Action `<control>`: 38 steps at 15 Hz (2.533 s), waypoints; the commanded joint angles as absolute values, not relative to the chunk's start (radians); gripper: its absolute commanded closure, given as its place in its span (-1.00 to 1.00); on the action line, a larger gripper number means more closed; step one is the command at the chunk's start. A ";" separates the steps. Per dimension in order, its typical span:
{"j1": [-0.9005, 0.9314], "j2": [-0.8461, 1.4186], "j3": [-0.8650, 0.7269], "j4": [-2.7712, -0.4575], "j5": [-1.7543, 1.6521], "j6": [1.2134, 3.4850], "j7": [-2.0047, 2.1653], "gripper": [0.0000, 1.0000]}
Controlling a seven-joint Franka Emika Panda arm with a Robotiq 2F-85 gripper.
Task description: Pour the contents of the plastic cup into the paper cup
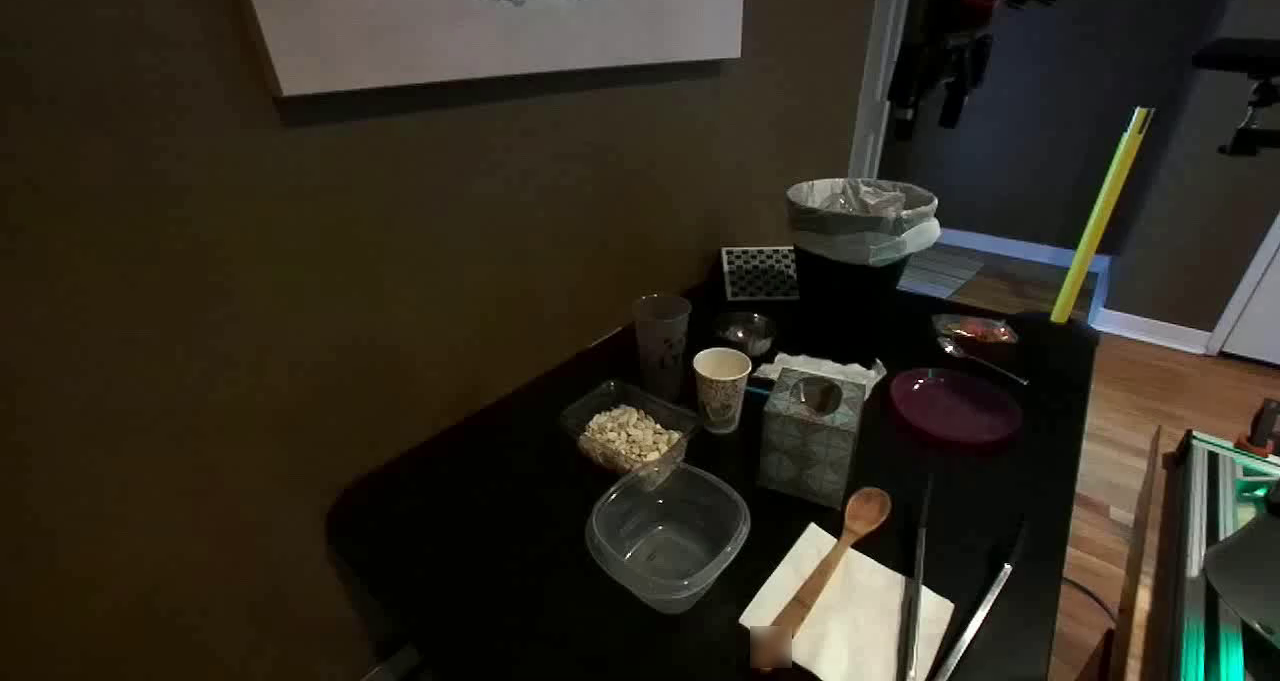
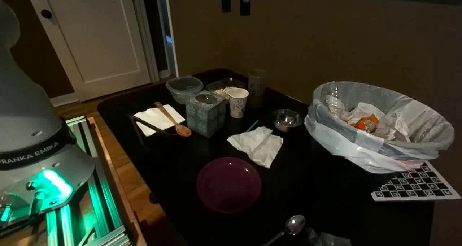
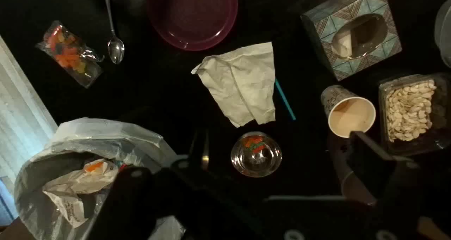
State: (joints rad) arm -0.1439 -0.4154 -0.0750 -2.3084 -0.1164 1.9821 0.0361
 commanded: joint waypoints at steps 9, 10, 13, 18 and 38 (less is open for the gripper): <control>-0.142 -0.376 -0.075 -2.304 -0.138 2.016 0.053 -1.00; -0.140 -0.354 -0.073 -2.311 -0.149 2.063 0.054 -1.00; -0.104 -0.274 -0.091 -2.320 -0.094 2.219 -0.027 -1.00; -0.045 -0.060 -0.098 -2.284 0.032 2.474 -0.246 -1.00; -0.046 0.278 -0.023 -2.122 0.082 2.723 -0.377 -1.00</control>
State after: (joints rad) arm -0.0287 0.1655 -0.0424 -2.2051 0.1095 2.6982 -0.4014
